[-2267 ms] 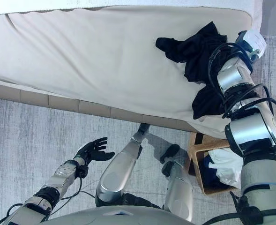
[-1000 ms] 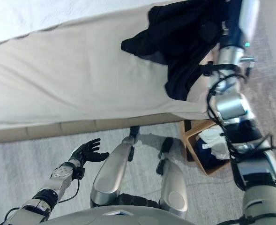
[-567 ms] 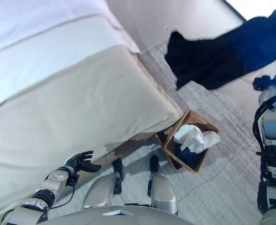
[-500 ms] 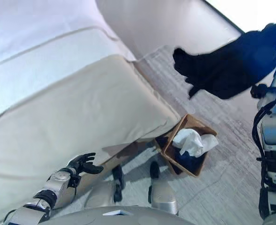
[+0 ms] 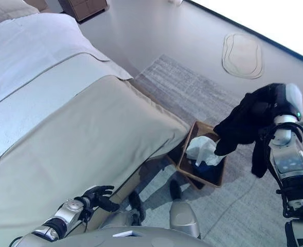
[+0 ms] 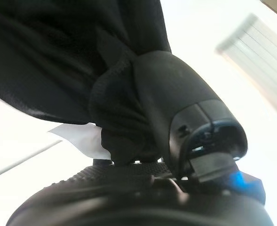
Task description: Pick up the clothes from the bed and place them into the basket
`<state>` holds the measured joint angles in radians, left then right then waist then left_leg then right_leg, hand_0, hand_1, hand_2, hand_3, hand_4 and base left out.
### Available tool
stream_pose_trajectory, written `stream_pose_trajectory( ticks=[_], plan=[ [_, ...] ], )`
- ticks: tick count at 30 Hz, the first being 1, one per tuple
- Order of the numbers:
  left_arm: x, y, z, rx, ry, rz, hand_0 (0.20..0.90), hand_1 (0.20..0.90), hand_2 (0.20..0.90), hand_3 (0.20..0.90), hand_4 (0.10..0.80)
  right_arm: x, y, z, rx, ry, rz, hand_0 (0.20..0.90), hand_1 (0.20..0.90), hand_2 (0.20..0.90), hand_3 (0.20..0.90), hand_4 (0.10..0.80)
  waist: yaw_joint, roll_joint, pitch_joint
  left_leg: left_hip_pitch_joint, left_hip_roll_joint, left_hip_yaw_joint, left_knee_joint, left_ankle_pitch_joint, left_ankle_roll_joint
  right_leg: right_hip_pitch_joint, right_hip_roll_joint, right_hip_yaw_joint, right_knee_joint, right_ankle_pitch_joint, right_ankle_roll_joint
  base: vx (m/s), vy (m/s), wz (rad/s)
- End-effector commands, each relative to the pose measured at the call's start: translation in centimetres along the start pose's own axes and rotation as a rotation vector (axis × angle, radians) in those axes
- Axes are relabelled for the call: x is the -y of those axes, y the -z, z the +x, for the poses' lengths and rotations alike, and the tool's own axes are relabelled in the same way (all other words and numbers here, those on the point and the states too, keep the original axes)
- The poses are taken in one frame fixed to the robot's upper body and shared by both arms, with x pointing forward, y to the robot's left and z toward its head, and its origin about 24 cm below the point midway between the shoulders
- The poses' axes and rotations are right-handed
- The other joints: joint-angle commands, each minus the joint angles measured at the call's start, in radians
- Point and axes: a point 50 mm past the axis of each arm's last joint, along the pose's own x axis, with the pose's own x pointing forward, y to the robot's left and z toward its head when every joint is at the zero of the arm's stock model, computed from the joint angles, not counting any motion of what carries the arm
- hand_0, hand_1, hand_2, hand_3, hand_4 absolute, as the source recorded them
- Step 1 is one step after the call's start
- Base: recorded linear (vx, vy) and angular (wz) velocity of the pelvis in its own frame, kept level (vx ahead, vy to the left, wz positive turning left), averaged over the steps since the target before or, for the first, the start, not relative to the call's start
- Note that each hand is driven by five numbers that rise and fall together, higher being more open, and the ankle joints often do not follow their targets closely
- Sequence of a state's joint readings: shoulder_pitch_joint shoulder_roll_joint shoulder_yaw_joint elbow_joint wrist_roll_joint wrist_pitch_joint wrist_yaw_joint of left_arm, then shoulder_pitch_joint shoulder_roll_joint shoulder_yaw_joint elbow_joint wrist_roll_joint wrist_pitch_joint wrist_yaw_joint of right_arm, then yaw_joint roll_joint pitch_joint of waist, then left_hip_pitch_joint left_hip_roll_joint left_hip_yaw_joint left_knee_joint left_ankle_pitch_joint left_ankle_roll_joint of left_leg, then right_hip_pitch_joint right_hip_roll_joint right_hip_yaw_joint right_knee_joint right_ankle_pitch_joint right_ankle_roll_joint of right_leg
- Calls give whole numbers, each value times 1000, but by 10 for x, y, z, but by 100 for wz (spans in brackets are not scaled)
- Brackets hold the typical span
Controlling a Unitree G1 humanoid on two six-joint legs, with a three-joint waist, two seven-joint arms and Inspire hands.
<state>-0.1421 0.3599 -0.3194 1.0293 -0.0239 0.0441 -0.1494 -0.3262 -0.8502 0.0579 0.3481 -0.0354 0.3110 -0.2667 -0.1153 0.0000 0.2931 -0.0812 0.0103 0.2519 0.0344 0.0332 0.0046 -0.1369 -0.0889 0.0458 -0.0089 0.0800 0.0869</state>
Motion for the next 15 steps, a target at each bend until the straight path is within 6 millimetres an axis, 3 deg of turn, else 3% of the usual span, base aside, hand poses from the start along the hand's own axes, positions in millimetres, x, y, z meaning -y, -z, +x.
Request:
stream_pose_trajectory(
  ticks=[1, 9, 10, 11, 12, 13, 14, 15],
  plan=[
    [-20, -35, -1, 141, -66, -16, 900, 900, 900, 900, 800, 64, -63, 24, 157, 285, 8, 300, 300, 300, 200, 100, 34, 8, 104, -86, 1, -144, 230, -187, 19, -94, -3, -104, 229, -127, -41, -154, -36, 2],
    [-15, -85, -7, 375, -56, -42, 900, 900, 900, 900, 800, 60, -61, 35, 33, 319, -96, 300, 300, 300, 200, 100, 34, 110, 227, -317, -24, -150, 385, -183, 12, -350, -27, -136, 450, -197, -86, -111, 1, 6],
    [-14, -87, -8, 389, -51, -43, 900, 900, 900, 900, 800, 58, -56, 39, -6, 301, -121, 415, 415, 415, 335, 235, 42, 127, 227, -335, -26, -158, 400, -204, 5, -375, -25, -134, 486, -234, -83, 27, -32, 9],
    [-15, -89, -8, 396, -50, -43, 900, 900, 900, 900, 800, 57, -54, 40, -13, 303, -126, 474, 474, 474, 403, 303, 44, 133, 227, -349, -29, -157, 402, -202, 5, -392, -28, -135, 495, -237, -84, 34, -29, 2],
    [-16, -91, -9, 400, -49, -40, 900, 900, 900, 900, 800, 56, -52, 41, -35, 297, -134, 582, 582, 582, 529, 429, 46, 137, 227, -359, -31, -156, 404, -200, 5, -404, -29, -135, 502, -240, -85, -48, -21, 0],
    [-16, -93, -9, 412, -48, -38, 900, 900, 900, 900, 800, 54, -49, 43, -60, 289, -143, 834, 834, 834, 823, 723, 50, 144, 227, -381, -33, -154, 409, -197, 5, -429, -32, -136, 514, -243, -86, -52, -38, 1],
    [-18, -97, -11, 425, -46, -35, 900, 900, 900, 900, 800, 50, -44, 46, -105, 261, -149, 900, 900, 900, 900, 800, 57, 157, 227, -408, -34, -153, 411, -191, 4, -456, -33, -137, 525, -245, -89, -63, -48, 5],
    [-20, -100, -12, 436, -45, -32, 900, 900, 900, 900, 800, 48, -42, 47, -127, 265, -156, 900, 900, 900, 900, 800, 63, 166, 227, -432, -37, -153, 417, -186, 5, -479, -35, -137, 535, -246, -92, -57, -51, 6]
  ],
)
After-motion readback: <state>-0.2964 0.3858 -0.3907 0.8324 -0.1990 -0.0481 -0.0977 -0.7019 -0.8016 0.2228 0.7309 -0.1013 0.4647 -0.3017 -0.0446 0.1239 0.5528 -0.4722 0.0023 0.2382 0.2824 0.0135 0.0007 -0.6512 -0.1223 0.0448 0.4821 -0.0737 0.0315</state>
